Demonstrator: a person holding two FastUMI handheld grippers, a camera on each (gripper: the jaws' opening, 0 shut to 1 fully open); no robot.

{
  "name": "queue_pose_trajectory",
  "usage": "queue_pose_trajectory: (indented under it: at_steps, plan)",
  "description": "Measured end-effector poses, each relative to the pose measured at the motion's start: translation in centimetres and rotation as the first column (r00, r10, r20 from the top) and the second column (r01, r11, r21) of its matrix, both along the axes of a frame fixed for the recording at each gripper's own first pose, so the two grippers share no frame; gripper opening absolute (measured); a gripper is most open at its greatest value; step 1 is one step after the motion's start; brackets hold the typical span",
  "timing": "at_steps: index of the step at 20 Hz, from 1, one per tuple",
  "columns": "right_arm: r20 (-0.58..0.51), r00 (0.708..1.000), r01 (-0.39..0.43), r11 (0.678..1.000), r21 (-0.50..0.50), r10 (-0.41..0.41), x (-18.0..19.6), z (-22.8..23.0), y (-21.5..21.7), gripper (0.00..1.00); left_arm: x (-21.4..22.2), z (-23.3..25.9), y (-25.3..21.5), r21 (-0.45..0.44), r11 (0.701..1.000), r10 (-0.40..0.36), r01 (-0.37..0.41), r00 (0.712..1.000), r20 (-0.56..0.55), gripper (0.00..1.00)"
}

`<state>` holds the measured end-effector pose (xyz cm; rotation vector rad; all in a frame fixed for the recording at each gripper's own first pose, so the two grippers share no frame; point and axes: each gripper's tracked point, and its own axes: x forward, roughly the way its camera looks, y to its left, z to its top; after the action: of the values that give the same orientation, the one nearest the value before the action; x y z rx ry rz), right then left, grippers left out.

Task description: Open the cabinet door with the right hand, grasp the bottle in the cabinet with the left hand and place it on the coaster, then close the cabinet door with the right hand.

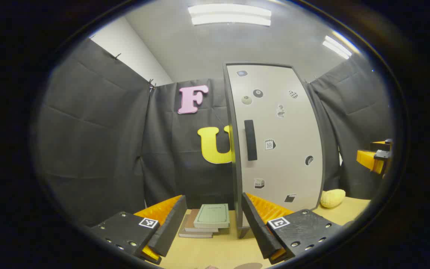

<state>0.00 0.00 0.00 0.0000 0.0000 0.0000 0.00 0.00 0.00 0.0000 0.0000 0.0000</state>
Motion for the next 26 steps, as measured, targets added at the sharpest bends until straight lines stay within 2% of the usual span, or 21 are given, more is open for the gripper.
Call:
queue_pose_trajectory:
  at_steps: [9, 10, 11, 17, 26]
  plan:
    - [-0.017, 1.000, -0.004, 1.000, -0.001, 0.004, 0.1, -0.3, 0.3, 0.97, -0.1, -0.1, 0.3, 0.004, 1.000, 0.001, -0.001, 1.000, -0.005, 0.90]
    - [-0.019, 1.000, -0.005, 1.000, 0.000, 0.005, 0.2, -0.3, 0.5, 0.97, -0.1, -0.1, 0.5, 0.003, 1.000, 0.004, -0.004, 1.000, -0.005, 0.94]
    - [-0.021, 1.000, -0.006, 1.000, 0.002, 0.006, 0.2, -0.3, 0.5, 0.97, -0.2, -0.1, 0.7, 0.002, 1.000, 0.008, -0.008, 1.000, -0.005, 0.90]
    - [-0.019, 0.999, -0.027, 1.000, 0.004, 0.027, 0.7, 0.0, 1.6, 0.98, -0.3, 0.0, 1.9, 0.006, 1.000, 0.031, -0.031, 1.000, 0.001, 0.90]
    - [0.015, 0.993, -0.114, 0.993, 0.020, 0.113, 4.7, 3.9, 6.8, 0.98, -1.8, -0.8, 7.8, 0.023, 0.992, 0.124, -0.124, 0.992, -0.001, 0.90]
